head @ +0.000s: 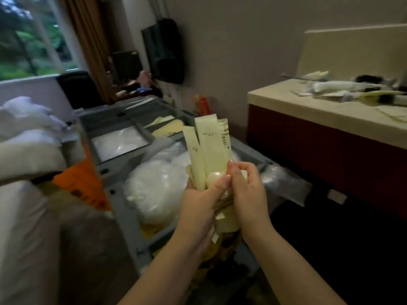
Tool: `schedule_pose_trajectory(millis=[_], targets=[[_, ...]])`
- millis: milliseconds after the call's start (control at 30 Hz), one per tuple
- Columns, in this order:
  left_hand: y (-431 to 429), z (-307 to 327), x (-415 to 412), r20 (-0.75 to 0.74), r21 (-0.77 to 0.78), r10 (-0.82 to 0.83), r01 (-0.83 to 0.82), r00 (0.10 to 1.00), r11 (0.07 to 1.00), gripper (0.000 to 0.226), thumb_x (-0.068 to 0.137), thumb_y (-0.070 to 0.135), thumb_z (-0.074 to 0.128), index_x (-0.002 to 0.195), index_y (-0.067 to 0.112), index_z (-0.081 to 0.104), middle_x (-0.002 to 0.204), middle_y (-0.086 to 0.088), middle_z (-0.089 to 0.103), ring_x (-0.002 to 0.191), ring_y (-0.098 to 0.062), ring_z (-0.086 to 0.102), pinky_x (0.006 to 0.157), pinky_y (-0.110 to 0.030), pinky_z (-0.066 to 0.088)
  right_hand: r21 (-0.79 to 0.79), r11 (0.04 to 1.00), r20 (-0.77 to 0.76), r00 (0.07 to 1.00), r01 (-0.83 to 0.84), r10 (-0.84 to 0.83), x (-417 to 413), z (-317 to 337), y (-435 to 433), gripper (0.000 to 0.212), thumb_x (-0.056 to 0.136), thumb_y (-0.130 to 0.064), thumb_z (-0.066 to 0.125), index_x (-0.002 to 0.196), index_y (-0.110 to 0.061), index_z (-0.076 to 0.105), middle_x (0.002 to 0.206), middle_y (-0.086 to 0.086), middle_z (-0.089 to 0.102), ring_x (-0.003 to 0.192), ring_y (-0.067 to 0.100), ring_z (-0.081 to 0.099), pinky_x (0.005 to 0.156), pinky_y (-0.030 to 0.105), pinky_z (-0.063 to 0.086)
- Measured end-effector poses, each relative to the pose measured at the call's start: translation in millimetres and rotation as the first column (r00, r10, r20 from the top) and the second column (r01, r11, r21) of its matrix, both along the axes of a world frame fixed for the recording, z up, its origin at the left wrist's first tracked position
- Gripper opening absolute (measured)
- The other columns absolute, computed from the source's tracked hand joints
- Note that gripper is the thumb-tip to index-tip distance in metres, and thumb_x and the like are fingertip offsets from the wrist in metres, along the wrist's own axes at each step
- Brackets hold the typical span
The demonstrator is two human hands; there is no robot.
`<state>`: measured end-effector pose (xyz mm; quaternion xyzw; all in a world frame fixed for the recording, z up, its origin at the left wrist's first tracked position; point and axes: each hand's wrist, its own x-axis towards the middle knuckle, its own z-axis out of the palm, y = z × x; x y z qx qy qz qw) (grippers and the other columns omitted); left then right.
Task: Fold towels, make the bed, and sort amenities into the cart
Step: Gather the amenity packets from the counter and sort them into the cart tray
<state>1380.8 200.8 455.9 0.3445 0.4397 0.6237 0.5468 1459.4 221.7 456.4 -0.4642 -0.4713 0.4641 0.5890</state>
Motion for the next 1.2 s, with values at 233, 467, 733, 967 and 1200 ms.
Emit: schedule_pose_trajectory(millis=[233,467,733,967,1200], targets=[[-22.9,-25.3,-217.8,0.071,0.009,0.253,-0.254,0.965,0.967,0.067,0.065,0.020,0.070,0.129,0.013,0.052,0.113,-0.010,0.069,0.102,-0.025,0.067,0.078,-0.039,0.057,-0.031,0.946,0.055,0.945,-0.322,0.324,-220.4,-23.1,-1.3,0.012,0.094,-0.040,0.050,0.095,-0.028,0.051,0.091,-0.015,0.061,0.081,0.001,0.062,0.056,0.011,0.051],[-32.6,-40.1,-436.7,0.063,-0.058,0.385,-0.382,0.921,0.922,0.061,0.071,0.020,0.065,0.130,0.018,0.052,0.110,-0.008,0.070,0.098,-0.023,0.069,0.074,-0.041,0.059,-0.159,0.831,0.015,0.841,-0.532,0.541,-446.4,-44.6,7.7,0.011,0.092,-0.041,0.056,0.097,-0.032,0.053,0.096,-0.012,0.064,0.089,0.006,0.064,0.080,0.031,0.058],[40.8,-63.6,-543.0,0.146,-0.184,0.301,-0.273,0.942,0.944,0.061,0.072,0.016,0.070,0.130,0.011,0.051,0.110,-0.017,0.069,0.095,-0.030,0.069,0.067,-0.034,0.059,-0.205,0.865,0.080,0.873,-0.458,0.481,-538.3,-66.4,84.0,0.009,0.085,-0.033,0.063,0.093,-0.029,0.060,0.095,-0.005,0.068,0.089,0.014,0.067,0.078,0.043,0.058],[172.8,-78.8,-601.1,0.051,-0.181,0.198,-0.186,0.979,0.966,0.069,0.068,0.017,0.077,0.132,0.019,0.052,0.116,-0.011,0.067,0.105,-0.029,0.066,0.078,-0.041,0.057,-0.151,0.946,0.031,0.955,-0.289,0.296,-598.8,-84.6,203.8,0.008,0.091,-0.030,0.058,0.091,-0.034,0.052,0.093,-0.012,0.063,0.084,0.008,0.065,0.062,0.022,0.057],[312.6,-31.8,-696.5,0.049,-0.172,0.228,-0.217,0.972,0.961,0.055,0.080,0.010,0.063,0.133,0.013,0.050,0.117,-0.019,0.065,0.102,-0.033,0.066,0.069,-0.038,0.060,-0.120,0.940,-0.057,0.948,-0.318,0.314,-703.7,-42.0,346.9,0.004,0.089,-0.027,0.060,0.090,-0.025,0.057,0.089,-0.008,0.065,0.080,0.007,0.064,0.067,0.025,0.057]])
